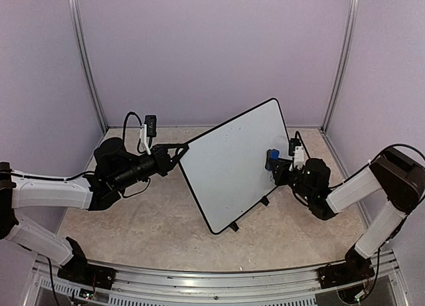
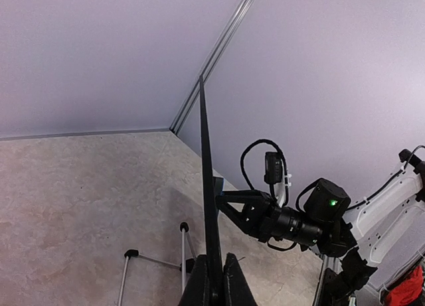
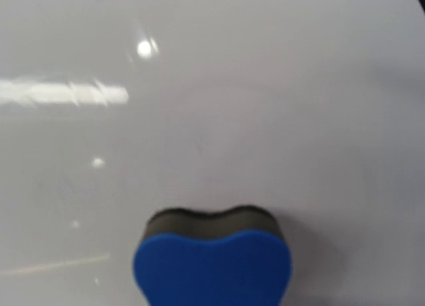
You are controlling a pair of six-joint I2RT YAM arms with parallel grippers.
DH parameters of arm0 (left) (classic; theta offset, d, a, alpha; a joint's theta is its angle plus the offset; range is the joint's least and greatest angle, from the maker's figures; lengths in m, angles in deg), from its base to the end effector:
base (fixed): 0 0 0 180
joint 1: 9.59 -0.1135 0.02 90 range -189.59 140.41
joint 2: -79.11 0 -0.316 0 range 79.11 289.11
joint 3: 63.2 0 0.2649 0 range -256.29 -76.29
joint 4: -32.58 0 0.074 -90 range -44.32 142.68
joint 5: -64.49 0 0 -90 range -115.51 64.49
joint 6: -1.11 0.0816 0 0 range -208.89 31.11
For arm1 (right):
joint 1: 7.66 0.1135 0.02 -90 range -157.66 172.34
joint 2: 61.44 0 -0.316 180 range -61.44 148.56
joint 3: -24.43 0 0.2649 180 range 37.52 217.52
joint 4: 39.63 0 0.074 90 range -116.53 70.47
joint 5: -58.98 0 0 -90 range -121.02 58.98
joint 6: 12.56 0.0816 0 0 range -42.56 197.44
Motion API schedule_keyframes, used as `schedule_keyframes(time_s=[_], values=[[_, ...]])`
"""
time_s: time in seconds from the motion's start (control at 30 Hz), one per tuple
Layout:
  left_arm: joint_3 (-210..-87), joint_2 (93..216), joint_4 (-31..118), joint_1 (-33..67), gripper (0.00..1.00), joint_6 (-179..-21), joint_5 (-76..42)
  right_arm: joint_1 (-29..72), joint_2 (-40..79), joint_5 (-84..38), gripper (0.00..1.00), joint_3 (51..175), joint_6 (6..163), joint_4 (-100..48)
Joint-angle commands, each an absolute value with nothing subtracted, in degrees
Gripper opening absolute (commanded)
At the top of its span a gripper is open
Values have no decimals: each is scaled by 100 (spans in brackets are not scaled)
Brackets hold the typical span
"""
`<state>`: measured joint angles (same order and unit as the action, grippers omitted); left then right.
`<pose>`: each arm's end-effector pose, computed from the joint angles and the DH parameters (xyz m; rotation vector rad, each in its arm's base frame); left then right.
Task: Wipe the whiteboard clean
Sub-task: Erase the whiteboard at the center of the board.
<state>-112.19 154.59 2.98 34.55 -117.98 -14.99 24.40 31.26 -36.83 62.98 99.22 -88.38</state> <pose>0.2278 -0.2418 0.3096 0.3696 1.5912 -1.1440 0.2964 0.1759 0.1998 -0.0742 1.7013 0.6238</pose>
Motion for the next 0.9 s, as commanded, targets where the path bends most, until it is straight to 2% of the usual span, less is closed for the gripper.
schedule_keyframes(time_s=[0.0,0.23,0.67,0.87], values=[[-11000,15579,971,3603,0,-11372,-570,2406,3389,-3722,22,5836,10184,-9118],[-11004,15610,947,3612,0,-11386,-563,2406,3519,-3667,22,5584,10294,-9360],[-11004,15585,982,3612,0,-11359,-583,2117,3076,-3552,22,6509,9860,-8460],[-10996,15575,975,3612,0,-11359,-583,2113,3276,-3434,22,6147,10017,-8719]])
